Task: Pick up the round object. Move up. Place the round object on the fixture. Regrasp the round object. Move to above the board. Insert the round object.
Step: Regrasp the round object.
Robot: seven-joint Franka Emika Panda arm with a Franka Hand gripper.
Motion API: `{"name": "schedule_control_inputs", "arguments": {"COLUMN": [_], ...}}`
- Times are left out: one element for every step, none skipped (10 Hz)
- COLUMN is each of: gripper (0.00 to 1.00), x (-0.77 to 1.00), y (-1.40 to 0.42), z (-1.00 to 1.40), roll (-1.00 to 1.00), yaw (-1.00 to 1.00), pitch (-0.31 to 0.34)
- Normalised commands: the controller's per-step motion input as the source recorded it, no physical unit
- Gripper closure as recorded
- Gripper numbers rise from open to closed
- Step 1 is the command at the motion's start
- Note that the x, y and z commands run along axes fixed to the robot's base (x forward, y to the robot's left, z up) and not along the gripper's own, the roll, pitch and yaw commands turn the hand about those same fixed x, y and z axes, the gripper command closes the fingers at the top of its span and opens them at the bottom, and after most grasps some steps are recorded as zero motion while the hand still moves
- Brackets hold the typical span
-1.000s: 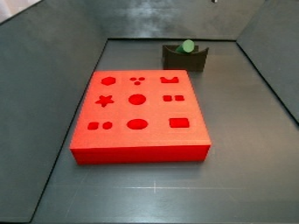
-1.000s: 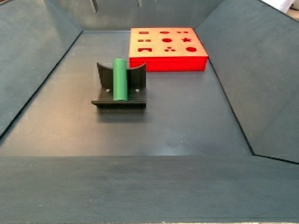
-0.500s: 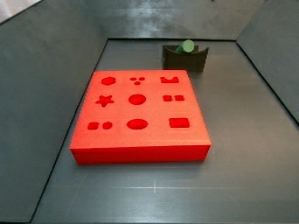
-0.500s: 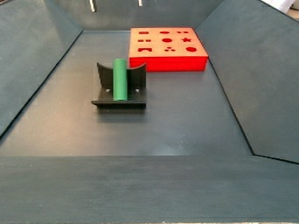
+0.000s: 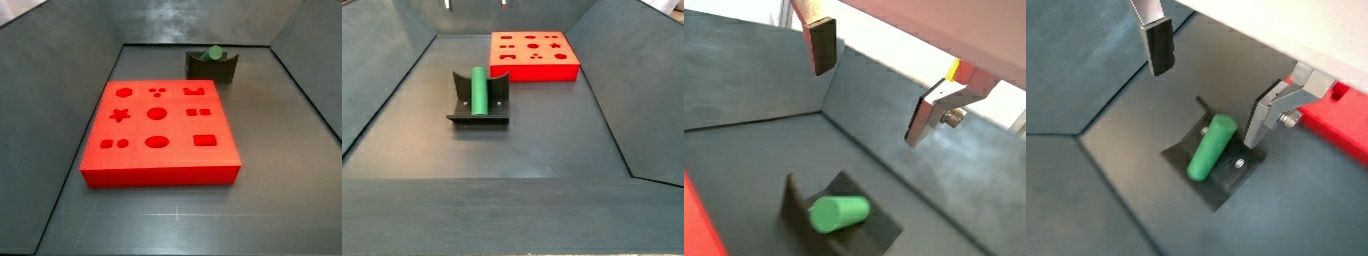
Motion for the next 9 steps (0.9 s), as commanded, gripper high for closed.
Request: {"name": "schedule_control_inputs", "arguments": {"gripper": [0.00,0.00,0.00,0.00,0.00,0.00,0.00,0.00,0.00], "x": [0.06,0.07,0.08,0.09,0.09,0.09,0.09,0.07,0.03], "y": [-0.03,-0.03,-0.04,-0.04,-0.04,-0.04,-0.03,-0.03,0.07], "z": [-0.01,-0.01,-0.01,-0.02,-0.01,-0.02,-0.01,-0.01,-1.00], "roll": [1.00,1.00,1.00,0.93,0.66,0.46,0.36,0.20,0.16], "yaw": [0.04,0.05,0.06,0.09,0.11,0.13,0.14,0.16,0.23], "pitch": [0.047,0.078,0.097,0.135,0.136,0.130,0.122,0.081,0.031]}}
